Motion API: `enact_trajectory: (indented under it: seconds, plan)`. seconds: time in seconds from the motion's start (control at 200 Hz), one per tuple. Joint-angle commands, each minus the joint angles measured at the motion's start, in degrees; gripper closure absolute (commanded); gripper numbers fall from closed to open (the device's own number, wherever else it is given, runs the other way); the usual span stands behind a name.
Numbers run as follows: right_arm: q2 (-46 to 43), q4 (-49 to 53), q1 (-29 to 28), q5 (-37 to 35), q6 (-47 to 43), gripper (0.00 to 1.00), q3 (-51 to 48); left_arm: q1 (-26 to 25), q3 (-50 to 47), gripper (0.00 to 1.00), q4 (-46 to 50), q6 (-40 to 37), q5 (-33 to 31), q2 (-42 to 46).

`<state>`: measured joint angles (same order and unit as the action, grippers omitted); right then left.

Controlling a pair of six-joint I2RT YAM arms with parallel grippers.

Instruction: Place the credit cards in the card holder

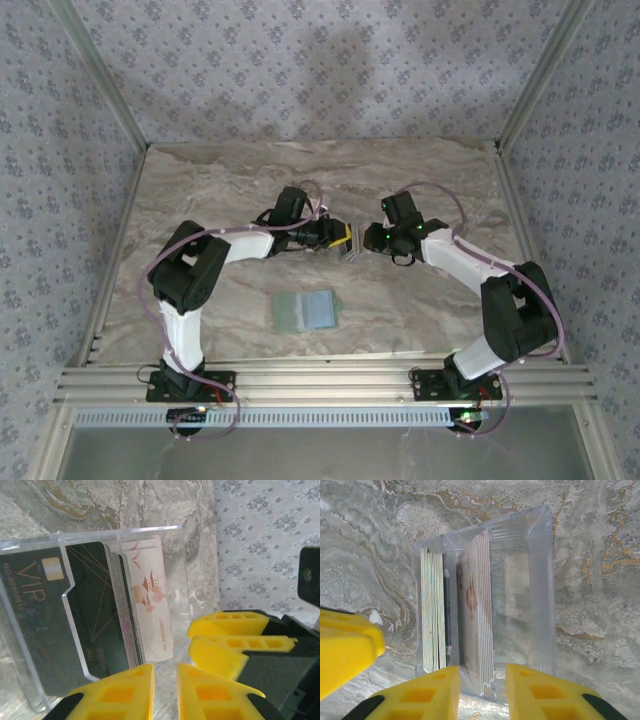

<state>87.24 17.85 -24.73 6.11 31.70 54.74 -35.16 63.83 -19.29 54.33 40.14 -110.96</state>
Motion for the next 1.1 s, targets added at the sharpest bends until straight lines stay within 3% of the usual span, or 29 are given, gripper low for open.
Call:
enact_trajectory:
  seconds: [0.0,0.455,0.884,1.099]
  plan:
    - [2.29,3.68,-0.05,-0.79,-2.31,0.66,3.57,0.60,-0.09,0.80,9.93,-8.39,-3.88,4.34]
    - [9.50,3.94,-2.11,-0.48,-4.28,0.67,8.01,1.37,-0.67,0.80,17.19,-15.34,-8.82,1.09]
    - [10.39,3.89,-4.37,-0.50,-5.44,0.75,9.76,1.23,1.51,0.81,17.17,-14.86,-8.42,-4.36]
    - [9.95,1.98,-4.62,2.39,-5.43,0.70,9.68,1.18,1.51,0.81,17.14,-14.84,-8.59,-4.66]
